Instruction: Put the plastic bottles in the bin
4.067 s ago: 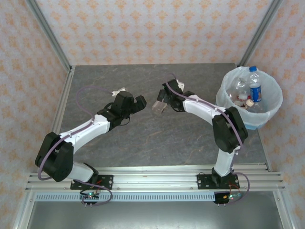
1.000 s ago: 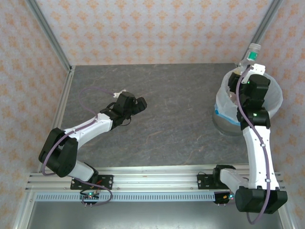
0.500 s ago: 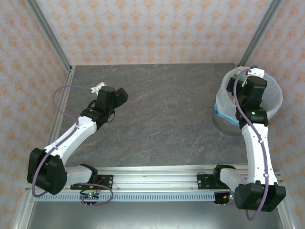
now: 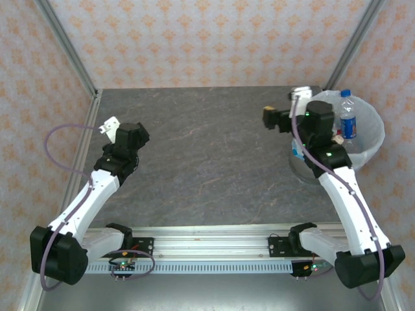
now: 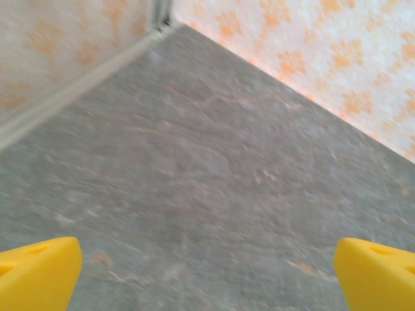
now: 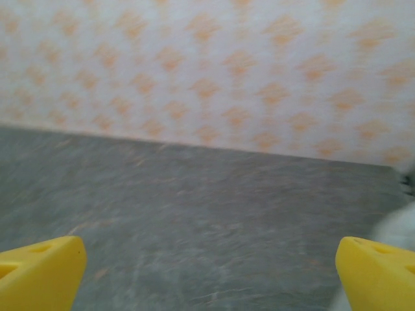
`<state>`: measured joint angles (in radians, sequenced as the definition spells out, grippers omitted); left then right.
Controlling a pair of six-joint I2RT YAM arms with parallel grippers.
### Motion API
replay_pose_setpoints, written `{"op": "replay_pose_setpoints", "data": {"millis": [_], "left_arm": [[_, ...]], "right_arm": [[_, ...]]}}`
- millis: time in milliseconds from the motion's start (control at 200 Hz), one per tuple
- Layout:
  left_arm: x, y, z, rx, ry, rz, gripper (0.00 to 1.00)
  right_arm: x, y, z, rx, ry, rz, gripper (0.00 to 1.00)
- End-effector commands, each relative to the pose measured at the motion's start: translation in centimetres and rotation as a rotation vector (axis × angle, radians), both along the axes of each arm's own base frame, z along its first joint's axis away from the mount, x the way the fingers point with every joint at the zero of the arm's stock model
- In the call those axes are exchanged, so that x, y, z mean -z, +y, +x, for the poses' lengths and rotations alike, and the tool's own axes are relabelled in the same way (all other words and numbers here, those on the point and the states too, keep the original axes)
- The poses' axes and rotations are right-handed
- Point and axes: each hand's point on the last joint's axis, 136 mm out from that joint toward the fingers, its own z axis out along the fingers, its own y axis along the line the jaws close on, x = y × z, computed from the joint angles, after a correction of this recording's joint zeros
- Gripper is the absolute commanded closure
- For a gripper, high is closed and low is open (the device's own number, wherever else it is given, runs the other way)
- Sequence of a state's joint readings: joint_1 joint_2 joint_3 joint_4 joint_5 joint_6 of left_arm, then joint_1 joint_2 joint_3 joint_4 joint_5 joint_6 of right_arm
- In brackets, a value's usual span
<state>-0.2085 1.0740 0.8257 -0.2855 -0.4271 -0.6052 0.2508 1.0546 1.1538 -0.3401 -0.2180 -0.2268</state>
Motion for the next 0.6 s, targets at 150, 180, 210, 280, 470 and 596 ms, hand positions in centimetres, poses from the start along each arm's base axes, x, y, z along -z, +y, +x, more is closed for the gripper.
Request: {"op": "replay_pose_setpoints", "data": {"millis": [150,180,210,280,470,596], "left_arm": [[0.4,4.5,-1.2,-0.133,0.01,0.369,0.0],[1.0,4.5,-0.8,-0.118,0.002,0.373,0.0],[1.8,4.5,-0.3,-0.093,-0.002,0.359,0.0],[3.6,4.4,1.0,-0.023,-0.004,0.303,0.0],[6.2,3.1,4.6,0.114,0.049,0.29,0.0],[6.3,2.1,6.0,0.191,0.047,0.309,0.0]], "right_arm": [[12.2,3.5,3.2,-0.11,0.19,-0.063,0.01],[13.3,3.2,3.5,-0.089,0.196,-0.075,0.01],[15.0,2.7,3.9,-0.063,0.208,-0.094,0.01],[17.2,1.5,4.6,-0.018,0.229,-0.101,0.01],[22.2,-3.2,5.3,0.148,0.29,0.0,0.01],[24.9,-4.9,5.0,0.184,0.291,-0.007,0.01]]}}
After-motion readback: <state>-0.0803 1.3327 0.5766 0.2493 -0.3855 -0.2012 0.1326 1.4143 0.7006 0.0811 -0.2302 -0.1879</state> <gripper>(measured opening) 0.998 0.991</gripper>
